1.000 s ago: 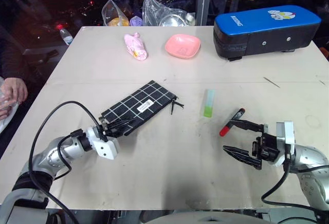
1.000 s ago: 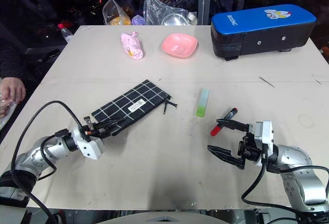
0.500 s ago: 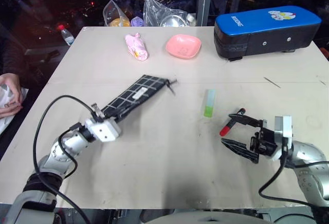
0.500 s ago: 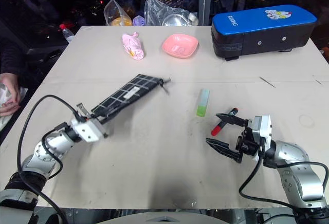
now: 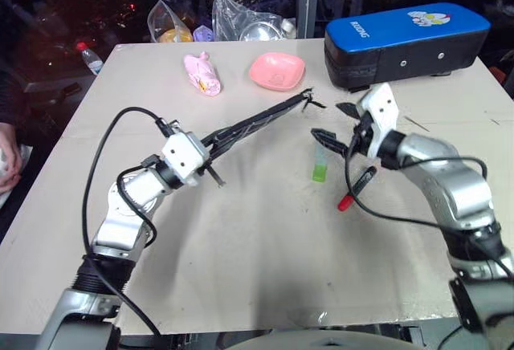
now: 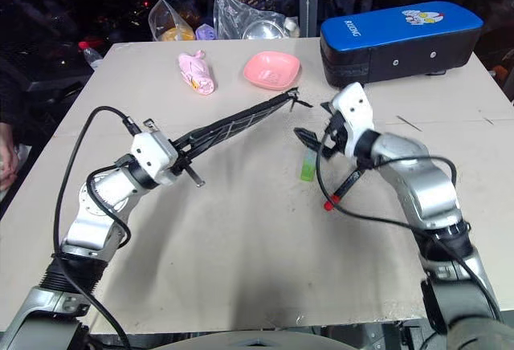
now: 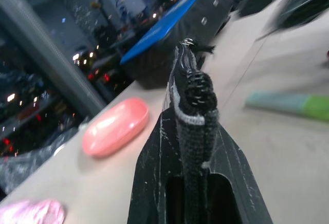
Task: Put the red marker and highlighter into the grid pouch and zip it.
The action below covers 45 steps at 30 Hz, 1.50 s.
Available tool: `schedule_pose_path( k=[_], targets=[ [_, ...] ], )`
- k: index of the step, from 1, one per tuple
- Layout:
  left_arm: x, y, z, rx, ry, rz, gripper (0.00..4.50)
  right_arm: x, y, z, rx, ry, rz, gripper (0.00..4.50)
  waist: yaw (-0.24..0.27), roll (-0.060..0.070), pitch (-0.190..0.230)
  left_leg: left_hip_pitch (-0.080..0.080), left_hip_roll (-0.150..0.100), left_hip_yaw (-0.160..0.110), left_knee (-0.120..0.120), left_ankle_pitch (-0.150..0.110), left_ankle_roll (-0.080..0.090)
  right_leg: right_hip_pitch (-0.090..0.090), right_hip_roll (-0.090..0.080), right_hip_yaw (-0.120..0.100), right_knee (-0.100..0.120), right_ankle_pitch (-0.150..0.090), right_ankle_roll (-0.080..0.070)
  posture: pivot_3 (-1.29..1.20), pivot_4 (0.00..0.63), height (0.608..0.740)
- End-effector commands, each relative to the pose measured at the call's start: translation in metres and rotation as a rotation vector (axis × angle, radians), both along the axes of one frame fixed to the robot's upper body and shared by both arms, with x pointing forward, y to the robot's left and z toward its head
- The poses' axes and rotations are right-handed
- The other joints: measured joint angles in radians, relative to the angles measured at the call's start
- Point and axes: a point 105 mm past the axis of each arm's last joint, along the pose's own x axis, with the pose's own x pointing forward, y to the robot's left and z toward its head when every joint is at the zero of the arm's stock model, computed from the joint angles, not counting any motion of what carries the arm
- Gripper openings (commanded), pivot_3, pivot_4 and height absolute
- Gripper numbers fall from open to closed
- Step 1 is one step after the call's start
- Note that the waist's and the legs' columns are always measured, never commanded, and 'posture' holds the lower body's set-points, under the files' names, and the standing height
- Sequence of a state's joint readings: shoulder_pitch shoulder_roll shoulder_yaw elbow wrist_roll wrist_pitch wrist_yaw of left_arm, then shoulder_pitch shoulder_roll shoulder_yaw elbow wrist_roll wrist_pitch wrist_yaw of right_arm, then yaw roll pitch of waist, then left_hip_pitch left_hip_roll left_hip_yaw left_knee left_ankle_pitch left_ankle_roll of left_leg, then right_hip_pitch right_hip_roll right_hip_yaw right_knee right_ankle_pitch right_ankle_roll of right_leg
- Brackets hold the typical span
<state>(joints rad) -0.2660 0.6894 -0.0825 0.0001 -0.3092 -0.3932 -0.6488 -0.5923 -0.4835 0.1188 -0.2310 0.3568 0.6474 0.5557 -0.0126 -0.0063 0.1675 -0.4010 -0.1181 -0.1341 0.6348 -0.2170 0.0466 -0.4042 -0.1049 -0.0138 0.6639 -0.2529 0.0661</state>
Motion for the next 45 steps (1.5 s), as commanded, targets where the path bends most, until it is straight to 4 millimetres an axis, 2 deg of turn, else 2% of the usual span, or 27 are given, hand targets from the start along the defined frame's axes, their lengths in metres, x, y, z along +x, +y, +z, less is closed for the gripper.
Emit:
schedule_pose_path(
  k=[1,4,10,11,13,14,17,18,19,25,31,36,45],
  targets=[
    [-0.004,-0.007,0.010,-0.008,-0.047,-0.016,0.14,0.014,0.008,0.003,0.028,0.077,-0.043,4.14,0.000,0.000,0.000,0.000,0.000,0.000,0.000,0.000,0.000,0.000,0.000,0.000,0.000,0.000,0.000,0.00,0.150,0.734],
    [-0.006,-0.012,0.007,0.003,-0.043,-0.034,0.14,0.024,0.009,0.002,0.085,0.162,-0.096,4.14,-0.002,0.000,0.000,0.000,0.000,0.001,0.000,0.000,0.000,0.000,0.000,0.001,0.000,0.001,-0.001,0.00,0.150,0.734],
    [-0.008,-0.011,0.004,0.016,-0.043,-0.035,0.14,0.026,0.011,0.003,0.076,0.153,-0.077,4.14,0.000,0.000,0.000,0.000,0.000,0.000,0.000,0.000,0.000,-0.001,0.000,0.001,0.000,0.001,-0.001,0.00,0.150,0.734],
    [-0.009,-0.011,0.002,0.020,-0.041,-0.037,0.00,0.026,0.011,0.003,0.077,0.150,-0.078,3.62,-0.001,0.000,0.000,0.000,0.000,0.000,0.000,0.000,0.000,-0.001,0.000,0.001,0.000,0.001,0.000,0.00,0.150,0.734],
    [-0.009,-0.010,0.001,0.022,-0.038,-0.037,0.00,0.027,0.011,0.004,0.080,0.144,-0.078,2.87,-0.002,0.000,0.000,0.000,0.000,0.000,0.000,0.000,0.000,-0.001,0.000,0.001,0.000,0.001,0.000,0.00,0.150,0.734],
    [-0.009,-0.010,0.001,0.025,-0.038,-0.037,0.00,0.027,0.011,0.004,0.081,0.142,-0.080,2.27,-0.003,0.000,0.000,0.000,0.000,0.000,0.000,0.000,0.000,-0.001,0.000,0.001,0.000,0.001,0.000,0.00,0.150,0.734],
    [-0.008,-0.010,0.001,0.029,-0.035,-0.040,0.00,0.029,0.009,0.005,0.087,0.136,-0.092,1.16,-0.003,0.000,0.000,0.000,0.000,0.000,0.000,0.000,0.000,-0.001,0.000,0.001,0.000,0.001,-0.001,0.00,0.150,0.734],
    [-0.007,-0.011,0.001,0.029,-0.034,-0.041,0.00,0.029,0.008,0.004,0.083,0.136,-0.099,0.40,-0.003,0.000,0.000,0.000,0.000,0.000,0.000,0.000,0.000,-0.001,0.000,0.001,0.000,0.001,-0.001,0.00,0.150,0.734],
    [-0.007,-0.011,0.001,0.030,-0.033,-0.043,0.00,0.029,0.007,0.003,0.077,0.135,-0.103,0.08,-0.003,0.000,0.000,0.000,0.000,0.000,0.000,0.000,0.000,-0.001,0.000,0.001,0.000,0.001,-0.001,0.00,0.150,0.734],
    [-0.005,-0.012,0.002,0.029,-0.034,-0.040,0.00,0.027,0.006,0.002,0.063,0.127,-0.098,0.02,-0.002,0.000,0.000,0.000,0.000,0.000,0.000,0.000,0.000,-0.001,0.000,0.001,0.000,0.001,-0.001,0.00,0.150,0.734],
    [-0.005,-0.017,0.000,0.043,-0.042,-0.042,0.00,0.003,0.019,0.010,0.016,0.125,0.052,0.02,-0.002,0.000,0.000,-0.001,0.000,0.000,0.000,0.000,0.000,-0.001,0.000,0.001,0.000,0.001,0.000,0.00,0.150,0.734],
    [-0.010,-0.023,-0.009,0.097,-0.039,-0.080,0.00,-0.015,0.025,0.016,-0.048,0.145,0.171,0.02,-0.002,0.000,0.000,-0.001,0.000,0.000,0.000,-0.001,0.003,-0.001,0.000,0.001,0.000,0.001,0.000,0.00,0.150,0.734],
    [-0.012,-0.028,-0.016,0.115,-0.041,-0.102,0.00,-0.031,0.028,0.012,-0.141,0.209,0.277,0.02,0.000,0.000,0.000,-0.001,0.000,0.000,0.000,-0.002,0.004,-0.001,0.000,0.000,-0.001,0.001,0.000,0.00,0.150,0.734]
  ],
)
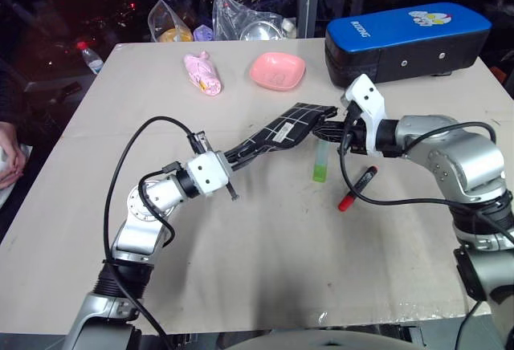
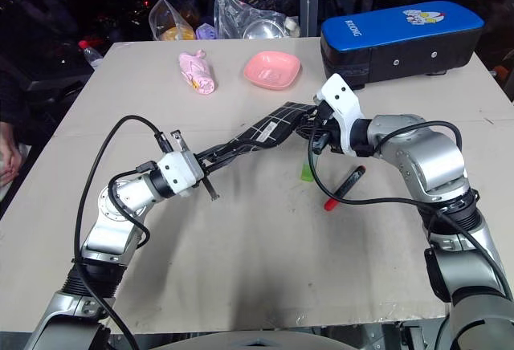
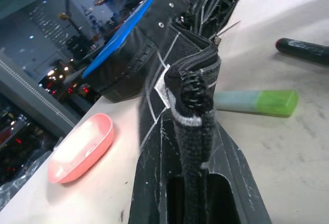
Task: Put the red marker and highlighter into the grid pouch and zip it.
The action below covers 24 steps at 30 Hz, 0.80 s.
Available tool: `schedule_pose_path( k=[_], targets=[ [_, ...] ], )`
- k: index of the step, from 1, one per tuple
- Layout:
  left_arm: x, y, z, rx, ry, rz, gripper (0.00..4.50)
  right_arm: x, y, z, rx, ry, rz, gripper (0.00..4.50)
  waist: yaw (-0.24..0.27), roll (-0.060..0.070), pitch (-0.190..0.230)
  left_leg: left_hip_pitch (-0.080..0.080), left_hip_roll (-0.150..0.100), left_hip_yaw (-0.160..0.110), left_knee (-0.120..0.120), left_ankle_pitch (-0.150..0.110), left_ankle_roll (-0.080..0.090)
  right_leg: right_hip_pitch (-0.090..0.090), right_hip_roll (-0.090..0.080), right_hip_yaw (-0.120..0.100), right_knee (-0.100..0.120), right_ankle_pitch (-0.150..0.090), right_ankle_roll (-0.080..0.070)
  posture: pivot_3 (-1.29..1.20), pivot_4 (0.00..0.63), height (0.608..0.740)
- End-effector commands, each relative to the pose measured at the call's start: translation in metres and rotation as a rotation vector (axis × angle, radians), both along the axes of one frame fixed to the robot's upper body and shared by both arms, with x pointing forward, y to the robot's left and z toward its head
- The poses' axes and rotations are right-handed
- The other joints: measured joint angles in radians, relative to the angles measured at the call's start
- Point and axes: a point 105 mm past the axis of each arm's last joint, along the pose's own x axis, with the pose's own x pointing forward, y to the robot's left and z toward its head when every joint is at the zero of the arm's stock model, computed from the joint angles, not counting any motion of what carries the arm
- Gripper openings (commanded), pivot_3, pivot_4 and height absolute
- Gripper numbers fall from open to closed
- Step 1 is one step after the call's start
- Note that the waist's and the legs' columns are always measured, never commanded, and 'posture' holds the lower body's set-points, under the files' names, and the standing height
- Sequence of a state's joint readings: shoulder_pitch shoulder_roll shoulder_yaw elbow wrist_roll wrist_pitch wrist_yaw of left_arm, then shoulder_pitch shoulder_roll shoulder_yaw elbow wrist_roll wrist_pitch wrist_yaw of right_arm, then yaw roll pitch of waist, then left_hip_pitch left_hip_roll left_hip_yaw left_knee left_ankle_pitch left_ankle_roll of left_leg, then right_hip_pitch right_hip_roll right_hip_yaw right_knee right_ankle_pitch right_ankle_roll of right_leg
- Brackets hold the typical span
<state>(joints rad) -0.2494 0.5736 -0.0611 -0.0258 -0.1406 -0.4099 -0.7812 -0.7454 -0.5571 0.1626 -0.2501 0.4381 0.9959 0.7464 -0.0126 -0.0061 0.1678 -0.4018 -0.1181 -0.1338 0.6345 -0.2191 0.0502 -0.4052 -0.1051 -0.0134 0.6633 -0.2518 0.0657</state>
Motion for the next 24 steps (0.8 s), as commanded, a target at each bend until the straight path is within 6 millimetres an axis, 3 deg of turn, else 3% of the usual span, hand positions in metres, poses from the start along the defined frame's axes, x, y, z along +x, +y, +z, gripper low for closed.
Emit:
schedule_pose_path(
  k=[1,13,24],
  targets=[
    [-0.001,-0.003,0.005,-0.020,-0.034,-0.008,0.00,-0.015,0.016,0.014,0.009,-0.035,0.102,0.02,-0.001,0.000,0.000,0.000,0.000,0.000,0.000,0.000,0.000,0.000,0.000,0.000,0.000,0.000,0.000,0.00,0.150,0.734],
    [0.006,0.007,0.026,-0.118,-0.125,0.076,0.00,-0.001,-0.005,0.006,-0.036,-0.010,-0.019,0.02,0.001,0.000,0.000,0.000,0.000,0.000,0.000,0.000,0.000,0.000,0.000,0.000,0.000,0.000,0.000,0.00,0.150,0.734],
    [0.007,0.000,0.022,-0.103,-0.125,0.069,0.00,-0.018,0.021,0.017,0.002,-0.009,0.081,0.02,0.001,0.000,0.000,0.000,0.000,0.000,0.000,0.001,-0.001,0.000,0.000,0.000,0.000,0.000,0.000,0.00,0.150,0.734]
  ],
)
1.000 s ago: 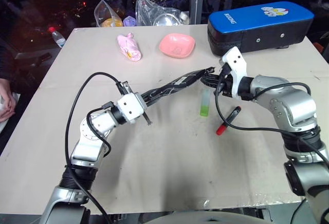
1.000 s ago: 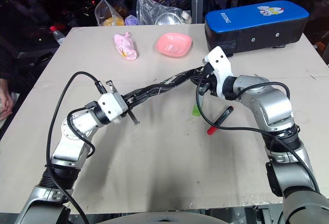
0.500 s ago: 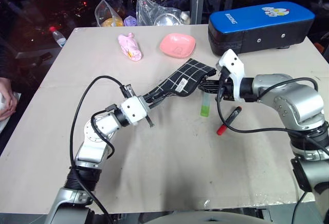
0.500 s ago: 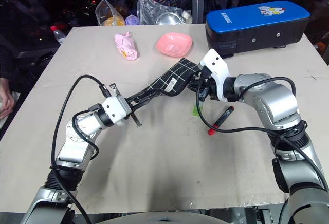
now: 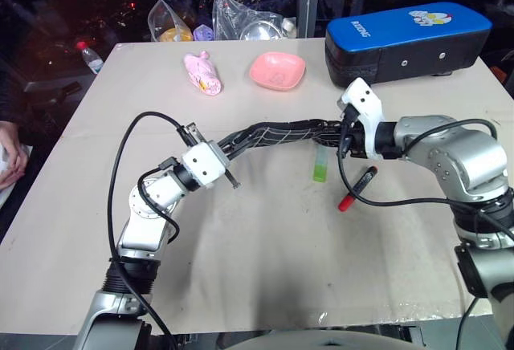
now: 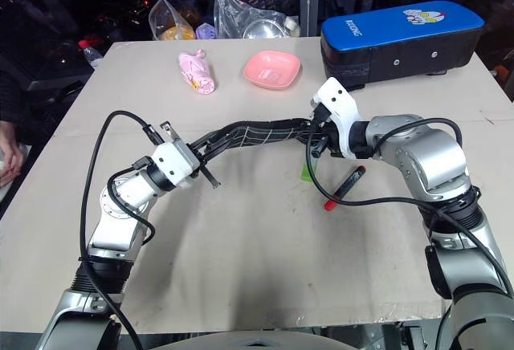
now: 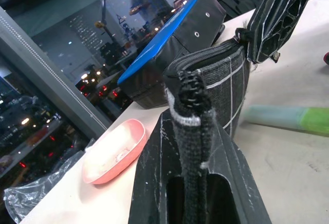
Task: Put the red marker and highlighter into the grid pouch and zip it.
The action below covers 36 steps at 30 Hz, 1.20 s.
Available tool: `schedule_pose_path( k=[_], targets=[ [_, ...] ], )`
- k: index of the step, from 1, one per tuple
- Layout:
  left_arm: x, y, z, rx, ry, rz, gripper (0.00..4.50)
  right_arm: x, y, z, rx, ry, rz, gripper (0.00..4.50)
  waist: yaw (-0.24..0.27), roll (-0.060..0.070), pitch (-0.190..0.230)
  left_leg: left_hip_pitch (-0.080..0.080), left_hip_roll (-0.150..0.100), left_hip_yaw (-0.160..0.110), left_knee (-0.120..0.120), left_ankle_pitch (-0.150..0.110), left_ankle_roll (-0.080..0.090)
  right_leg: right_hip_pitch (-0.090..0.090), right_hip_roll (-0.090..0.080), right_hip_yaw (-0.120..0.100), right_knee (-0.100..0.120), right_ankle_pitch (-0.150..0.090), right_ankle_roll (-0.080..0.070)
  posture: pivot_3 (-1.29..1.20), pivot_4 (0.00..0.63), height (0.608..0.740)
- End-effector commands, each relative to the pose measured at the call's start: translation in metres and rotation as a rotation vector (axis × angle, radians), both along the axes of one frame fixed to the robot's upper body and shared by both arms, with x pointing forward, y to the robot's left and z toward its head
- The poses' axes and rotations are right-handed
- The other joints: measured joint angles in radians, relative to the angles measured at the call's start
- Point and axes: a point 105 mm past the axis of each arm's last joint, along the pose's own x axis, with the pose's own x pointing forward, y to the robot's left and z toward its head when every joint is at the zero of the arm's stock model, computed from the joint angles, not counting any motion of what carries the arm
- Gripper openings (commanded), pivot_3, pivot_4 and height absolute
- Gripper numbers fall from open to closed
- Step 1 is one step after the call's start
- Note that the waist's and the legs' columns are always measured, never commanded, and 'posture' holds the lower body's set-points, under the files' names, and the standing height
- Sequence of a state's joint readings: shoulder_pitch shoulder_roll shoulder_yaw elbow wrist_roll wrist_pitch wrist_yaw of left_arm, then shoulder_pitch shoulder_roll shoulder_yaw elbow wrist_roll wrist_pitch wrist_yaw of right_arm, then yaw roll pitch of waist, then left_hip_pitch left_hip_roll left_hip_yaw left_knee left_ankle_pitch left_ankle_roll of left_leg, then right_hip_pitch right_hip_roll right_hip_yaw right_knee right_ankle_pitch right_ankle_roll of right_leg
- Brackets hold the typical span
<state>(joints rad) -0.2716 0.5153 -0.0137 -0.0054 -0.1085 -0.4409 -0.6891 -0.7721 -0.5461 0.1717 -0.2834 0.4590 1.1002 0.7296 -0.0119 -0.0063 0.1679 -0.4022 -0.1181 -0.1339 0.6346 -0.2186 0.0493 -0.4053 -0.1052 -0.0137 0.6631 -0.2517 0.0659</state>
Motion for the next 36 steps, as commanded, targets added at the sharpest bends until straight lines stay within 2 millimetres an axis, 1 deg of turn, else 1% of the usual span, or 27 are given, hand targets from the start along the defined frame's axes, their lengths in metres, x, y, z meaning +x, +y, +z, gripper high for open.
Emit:
schedule_pose_path(
  k=[1,7,15,24,30,32,36],
  targets=[
    [-0.002,-0.007,0.006,-0.002,-0.042,-0.022,0.00,-0.013,0.017,0.018,0.028,-0.057,0.084,0.02,0.000,0.000,0.000,0.000,0.000,0.000,0.000,0.000,0.000,0.000,0.000,0.000,0.000,0.000,0.000,0.00,0.150,0.734],
    [-0.004,-0.012,0.003,0.013,-0.040,-0.048,0.00,-0.021,0.029,0.020,0.040,-0.061,0.125,0.02,0.000,0.000,0.000,0.000,0.000,0.000,0.000,0.000,0.000,0.000,0.000,0.000,0.000,0.000,0.000,0.00,0.150,0.734],
    [-0.012,-0.023,-0.004,0.052,-0.028,-0.123,0.00,-0.023,0.041,0.022,0.033,-0.087,0.173,0.02,0.000,0.000,0.000,0.000,0.000,0.000,0.000,0.000,0.000,0.000,0.000,0.000,0.000,0.000,0.000,0.00,0.150,0.734],
    [-0.010,-0.027,-0.009,0.072,-0.020,-0.136,0.00,-0.041,0.051,0.018,-0.052,-0.139,0.358,0.02,-0.001,0.000,0.000,0.000,0.000,0.000,0.000,0.000,0.001,0.000,0.000,0.000,0.000,0.000,0.000,0.00,0.150,0.734],
    [-0.006,-0.030,-0.012,0.080,-0.018,-0.138,0.00,-0.055,0.065,0.022,-0.029,-0.176,0.491,0.02,0.000,0.000,0.000,0.000,0.000,0.000,0.000,0.000,0.001,0.000,0.000,-0.001,0.000,0.000,0.000,0.00,0.150,0.734],
    [-0.006,-0.031,-0.012,0.081,-0.019,-0.139,0.00,-0.057,0.067,0.022,-0.024,-0.183,0.503,0.02,0.000,0.000,0.000,0.000,0.000,0.000,0.000,0.000,0.001,0.000,0.000,-0.001,0.000,0.000,0.000,0.00,0.150,0.734],
    [-0.006,-0.033,-0.013,0.076,-0.016,-0.148,0.00,-0.051,0.071,0.025,-0.011,-0.234,0.480,0.02,-0.001,0.000,0.000,0.000,0.000,0.000,0.000,0.000,0.000,0.000,0.000,-0.001,0.000,0.000,0.000,0.00,0.150,0.734]
  ],
)
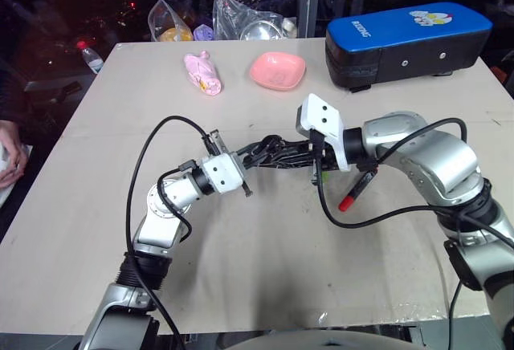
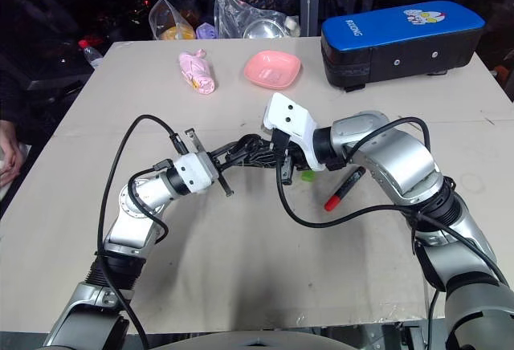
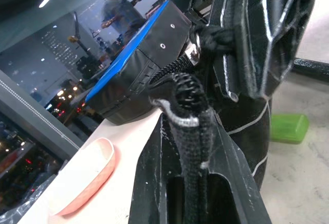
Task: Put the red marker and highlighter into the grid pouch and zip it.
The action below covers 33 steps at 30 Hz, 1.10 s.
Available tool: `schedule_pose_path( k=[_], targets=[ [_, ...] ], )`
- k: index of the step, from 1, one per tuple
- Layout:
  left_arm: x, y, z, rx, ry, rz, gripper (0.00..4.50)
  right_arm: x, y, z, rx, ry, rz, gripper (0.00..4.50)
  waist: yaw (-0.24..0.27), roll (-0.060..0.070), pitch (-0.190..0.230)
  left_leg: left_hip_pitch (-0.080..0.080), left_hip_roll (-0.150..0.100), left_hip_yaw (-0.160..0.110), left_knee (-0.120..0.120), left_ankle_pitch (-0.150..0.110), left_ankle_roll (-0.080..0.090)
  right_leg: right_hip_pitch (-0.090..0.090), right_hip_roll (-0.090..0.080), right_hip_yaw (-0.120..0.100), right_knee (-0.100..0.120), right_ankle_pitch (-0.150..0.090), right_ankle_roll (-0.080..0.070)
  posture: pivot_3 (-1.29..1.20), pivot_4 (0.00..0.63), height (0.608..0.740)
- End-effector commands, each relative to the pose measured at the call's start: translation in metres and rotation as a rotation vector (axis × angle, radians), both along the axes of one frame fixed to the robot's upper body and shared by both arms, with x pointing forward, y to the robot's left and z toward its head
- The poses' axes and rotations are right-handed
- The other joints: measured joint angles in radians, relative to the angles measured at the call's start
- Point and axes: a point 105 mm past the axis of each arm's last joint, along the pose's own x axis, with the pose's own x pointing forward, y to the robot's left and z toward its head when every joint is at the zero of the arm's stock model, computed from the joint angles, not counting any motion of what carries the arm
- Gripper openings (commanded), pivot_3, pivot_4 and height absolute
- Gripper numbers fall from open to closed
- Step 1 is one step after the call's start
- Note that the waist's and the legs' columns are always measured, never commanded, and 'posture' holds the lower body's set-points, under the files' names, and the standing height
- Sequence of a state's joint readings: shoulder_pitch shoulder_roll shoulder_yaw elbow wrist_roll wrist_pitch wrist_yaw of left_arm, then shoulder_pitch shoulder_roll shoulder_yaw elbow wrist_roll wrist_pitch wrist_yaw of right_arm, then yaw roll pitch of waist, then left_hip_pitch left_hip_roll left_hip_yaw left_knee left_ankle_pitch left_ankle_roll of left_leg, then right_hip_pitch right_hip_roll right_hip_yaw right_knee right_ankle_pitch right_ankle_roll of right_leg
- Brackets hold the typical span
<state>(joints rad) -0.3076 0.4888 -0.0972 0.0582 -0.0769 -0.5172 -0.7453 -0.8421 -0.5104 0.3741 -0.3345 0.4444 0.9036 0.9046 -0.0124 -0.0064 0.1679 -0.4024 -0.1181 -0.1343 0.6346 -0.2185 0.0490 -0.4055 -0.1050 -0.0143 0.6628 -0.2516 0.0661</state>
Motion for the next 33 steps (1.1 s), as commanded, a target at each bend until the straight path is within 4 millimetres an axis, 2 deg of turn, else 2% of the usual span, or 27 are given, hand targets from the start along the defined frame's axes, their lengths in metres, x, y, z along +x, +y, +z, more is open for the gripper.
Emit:
schedule_pose_path(
  k=[1,6,9,11,13,17,19,22,25,28,29,30,33],
  targets=[
    [-0.002,-0.008,0.002,0.008,-0.020,-0.033,0.00,-0.007,0.012,0.021,0.064,-0.111,0.056,0.02,0.000,0.000,0.000,0.000,0.000,0.000,0.000,0.000,0.000,0.000,0.000,0.000,0.000,0.000,0.000,0.00,0.150,0.734],
    [-0.006,-0.009,0.005,-0.010,-0.006,-0.064,0.00,0.007,0.000,0.018,0.047,-0.135,-0.024,0.02,0.001,0.000,0.000,0.000,0.000,0.000,0.000,0.000,0.000,-0.001,0.000,0.000,0.000,0.000,0.000,0.00,0.150,0.734],
    [0.003,0.002,0.010,-0.082,0.015,0.013,0.00,0.010,-0.009,0.023,0.053,-0.133,-0.042,0.02,0.001,0.000,0.000,0.000,0.000,0.000,0.000,0.000,0.000,-0.001,0.000,0.000,0.000,0.000,0.000,0.00,0.150,0.734],
    [0.010,0.012,0.016,-0.140,0.021,0.071,0.00,0.008,-0.018,0.030,0.064,-0.128,-0.037,0.58,0.001,0.000,0.000,0.000,0.000,0.000,0.000,0.000,0.000,-0.001,0.000,0.000,0.000,0.000,0.000,0.00,0.150,0.734],
    [0.012,0.017,0.020,-0.158,0.020,0.092,0.00,0.005,-0.025,0.037,0.085,-0.130,-0.032,1.36,0.001,0.000,0.000,-0.003,0.000,0.000,0.001,0.001,-0.001,-0.003,0.000,0.000,0.000,0.000,0.000,0.00,0.150,0.734],
    [0.011,0.019,0.027,-0.156,0.001,0.095,0.00,0.000,-0.045,0.050,0.135,-0.099,-0.045,3.31,0.000,0.000,0.000,-0.010,0.000,-0.001,0.003,0.002,-0.003,-0.009,0.000,-0.001,0.000,0.002,0.001,0.00,0.150,0.734],
    [0.011,0.021,0.033,-0.162,-0.015,0.098,0.00,-0.001,-0.056,0.049,0.138,-0.060,-0.074,4.32,0.002,0.000,0.000,-0.012,0.000,-0.001,0.003,0.002,-0.003,-0.009,0.000,-0.001,0.000,0.003,0.001,0.00,0.150,0.734],
    [0.012,0.024,0.040,-0.176,-0.033,0.115,0.00,-0.003,-0.070,0.039,0.114,-0.027,-0.100,4.32,0.006,0.000,0.000,-0.012,0.000,-0.001,0.004,0.002,-0.002,-0.009,0.000,-0.001,-0.001,0.004,0.002,0.00,0.150,0.734],
    [0.013,0.033,0.043,-0.156,-0.053,0.144,0.00,0.008,-0.087,0.027,0.113,-0.075,-0.202,4.32,0.009,0.000,0.000,-0.012,0.000,-0.001,0.004,0.002,-0.002,-0.009,-0.001,-0.001,-0.001,0.004,0.002,0.00,0.150,0.734],
    [0.012,0.036,0.040,-0.110,-0.071,0.147,0.00,0.020,-0.088,0.039,0.211,-0.086,-0.291,4.32,-0.002,0.000,0.000,-0.012,0.000,0.000,0.005,0.002,-0.002,-0.009,-0.001,0.000,0.000,0.004,0.002,0.00,0.150,0.734],
    [0.011,0.036,0.039,-0.096,-0.077,0.144,0.00,0.023,-0.086,0.042,0.236,-0.081,-0.306,3.81,-0.004,0.000,0.000,-0.012,0.000,0.001,0.005,0.002,-0.002,-0.010,-0.001,0.000,0.000,0.004,0.002,0.00,0.150,0.734],
    [0.011,0.035,0.039,-0.085,-0.082,0.140,0.00,0.025,-0.085,0.042,0.247,-0.077,-0.315,3.49,-0.003,0.000,0.000,-0.012,0.000,0.001,0.005,0.002,-0.002,-0.010,0.000,0.000,0.000,0.005,0.001,0.00,0.150,0.734],
    [0.009,0.030,0.036,-0.054,-0.096,0.119,0.00,0.036,-0.077,0.043,0.279,-0.067,-0.360,1.91,0.001,0.000,0.000,-0.012,0.000,0.000,0.005,0.002,-0.002,-0.009,0.000,-0.001,0.000,0.005,0.001,0.00,0.150,0.734]
  ],
)
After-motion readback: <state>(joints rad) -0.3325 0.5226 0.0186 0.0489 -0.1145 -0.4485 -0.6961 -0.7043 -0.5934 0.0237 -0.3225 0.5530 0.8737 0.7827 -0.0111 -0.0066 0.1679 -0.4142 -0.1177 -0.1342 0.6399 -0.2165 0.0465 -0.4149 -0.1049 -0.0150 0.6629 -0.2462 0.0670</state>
